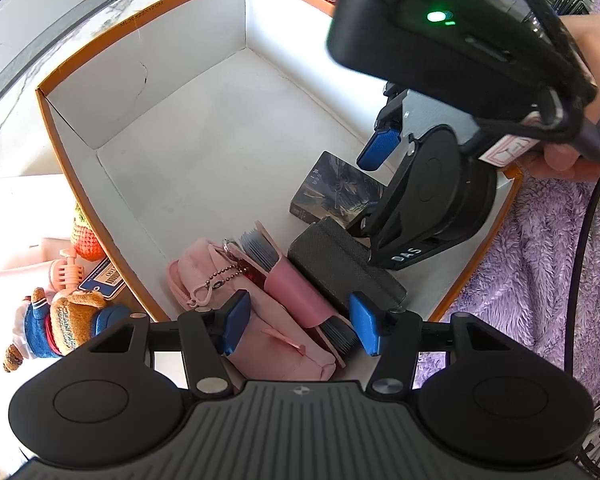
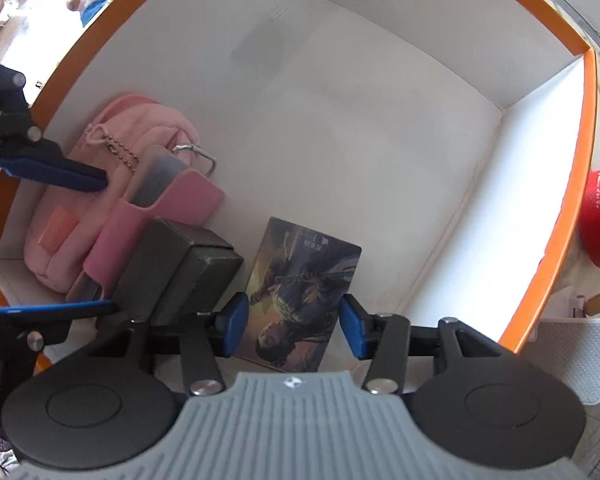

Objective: Organize objects
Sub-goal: 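Push the picture card upright against the grey box with the right tool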

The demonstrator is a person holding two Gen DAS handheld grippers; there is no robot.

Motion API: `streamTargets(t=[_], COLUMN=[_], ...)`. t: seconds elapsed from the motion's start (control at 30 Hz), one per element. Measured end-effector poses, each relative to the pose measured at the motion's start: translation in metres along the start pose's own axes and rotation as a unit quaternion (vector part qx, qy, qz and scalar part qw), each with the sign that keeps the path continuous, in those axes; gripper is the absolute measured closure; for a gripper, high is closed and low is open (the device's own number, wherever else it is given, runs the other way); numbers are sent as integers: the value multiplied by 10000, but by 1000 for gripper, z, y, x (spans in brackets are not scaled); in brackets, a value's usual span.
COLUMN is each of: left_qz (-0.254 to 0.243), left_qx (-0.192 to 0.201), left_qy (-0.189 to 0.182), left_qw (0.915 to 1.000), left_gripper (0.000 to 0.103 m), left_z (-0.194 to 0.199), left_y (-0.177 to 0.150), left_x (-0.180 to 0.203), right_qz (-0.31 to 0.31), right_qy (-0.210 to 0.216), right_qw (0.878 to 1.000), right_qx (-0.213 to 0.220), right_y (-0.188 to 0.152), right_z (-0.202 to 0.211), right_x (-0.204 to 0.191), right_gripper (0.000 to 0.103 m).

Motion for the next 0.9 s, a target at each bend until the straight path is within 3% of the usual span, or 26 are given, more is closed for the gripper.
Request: streamTargets(t=[0.17, 0.27, 0.37, 0.47, 0.57, 0.7, 0.9], left_qz=[-16, -21, -22, -42, -47, -53, -48], left_qx=[35, 53, 56, 80, 90, 88, 87], left_qy=[0, 20, 25, 24, 25, 24, 26], left_qw=[10000, 10000, 10000, 10000, 9999, 9999, 9999], left_gripper=[40, 41, 43, 44, 44, 44, 44], left_z=[-1, -2, -3, -4, -5, -4, -5], left_y=[1, 2, 3, 4, 5, 0, -1], left_x=[-1, -1, -2, -3, -3, -4, -1], right_qz=[-135, -433, -893, -804, -490, 291, 1641], right_qy=[88, 226, 521, 573, 551, 237, -562], right_qw=[9997, 9985, 9916, 9916, 9945, 9972, 9837], right_qx=[-163, -252, -771, -841, -741, -651, -471], right_y=[5, 5, -5, -14, -19, -26, -35], right_z=[-3, 0, -2, 2, 12, 22, 19], right_x=[0, 3, 4, 0, -6, -10, -22], right_gripper=[40, 44, 55, 56, 61, 82, 85])
Point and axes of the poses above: each gripper's, at about its wrist camera, not at the fingertips, and z roughly against the way its jaws point, x to its right, y to its top, the point moved 6 cm from there along -z, roughly the way its jaws point, and after that the axes turned 14 degrees about -z, right-handed, at the moved point
